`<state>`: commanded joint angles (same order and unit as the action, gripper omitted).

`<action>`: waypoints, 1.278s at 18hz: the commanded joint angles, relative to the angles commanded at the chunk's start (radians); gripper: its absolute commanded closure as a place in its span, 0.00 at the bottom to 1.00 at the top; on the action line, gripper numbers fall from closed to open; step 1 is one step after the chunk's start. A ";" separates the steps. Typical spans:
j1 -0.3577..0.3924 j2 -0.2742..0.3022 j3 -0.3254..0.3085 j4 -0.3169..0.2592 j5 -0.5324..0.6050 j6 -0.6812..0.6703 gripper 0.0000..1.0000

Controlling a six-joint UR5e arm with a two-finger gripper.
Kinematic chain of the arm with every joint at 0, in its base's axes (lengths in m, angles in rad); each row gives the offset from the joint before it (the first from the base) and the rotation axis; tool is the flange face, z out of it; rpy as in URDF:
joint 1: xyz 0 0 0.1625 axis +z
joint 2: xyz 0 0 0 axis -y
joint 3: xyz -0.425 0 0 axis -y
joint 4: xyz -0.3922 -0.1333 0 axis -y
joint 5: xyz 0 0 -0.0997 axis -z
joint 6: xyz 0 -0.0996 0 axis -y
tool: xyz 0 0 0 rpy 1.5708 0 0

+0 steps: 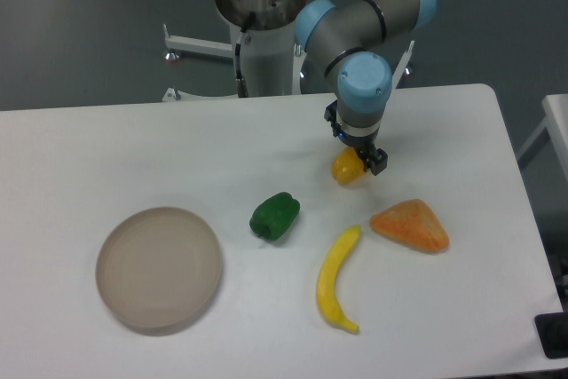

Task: Pick up the yellow pepper from the table

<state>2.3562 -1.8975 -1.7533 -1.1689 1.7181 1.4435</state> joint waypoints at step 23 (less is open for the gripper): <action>-0.026 -0.118 0.283 -0.015 -0.077 0.002 0.70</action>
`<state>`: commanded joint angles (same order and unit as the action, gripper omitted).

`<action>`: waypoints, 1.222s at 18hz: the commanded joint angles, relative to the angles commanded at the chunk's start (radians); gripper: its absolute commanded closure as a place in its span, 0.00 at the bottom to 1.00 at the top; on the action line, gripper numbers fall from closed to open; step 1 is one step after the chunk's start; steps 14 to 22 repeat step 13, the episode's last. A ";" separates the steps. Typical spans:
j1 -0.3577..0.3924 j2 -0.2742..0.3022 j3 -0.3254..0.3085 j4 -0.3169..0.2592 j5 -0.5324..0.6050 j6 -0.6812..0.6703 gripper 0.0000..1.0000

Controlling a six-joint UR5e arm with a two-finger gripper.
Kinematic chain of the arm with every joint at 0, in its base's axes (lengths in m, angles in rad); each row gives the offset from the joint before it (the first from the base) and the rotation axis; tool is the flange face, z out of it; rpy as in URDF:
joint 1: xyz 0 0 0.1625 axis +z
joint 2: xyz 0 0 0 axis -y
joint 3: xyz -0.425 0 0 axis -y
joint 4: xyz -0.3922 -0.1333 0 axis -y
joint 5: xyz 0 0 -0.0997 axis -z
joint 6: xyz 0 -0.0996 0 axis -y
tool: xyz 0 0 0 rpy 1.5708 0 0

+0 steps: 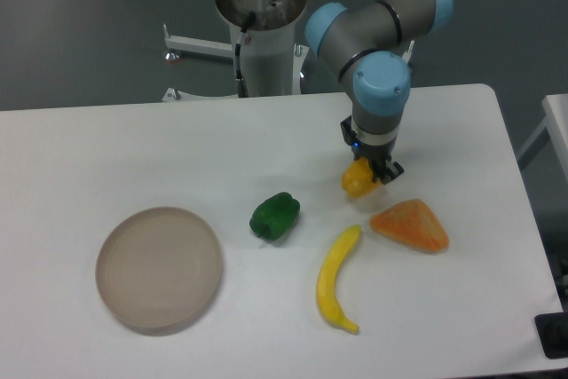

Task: Pick up the yellow pepper from the table

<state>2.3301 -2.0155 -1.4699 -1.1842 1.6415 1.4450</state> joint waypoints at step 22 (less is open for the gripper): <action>-0.005 -0.081 0.134 -0.005 -0.026 -0.008 0.69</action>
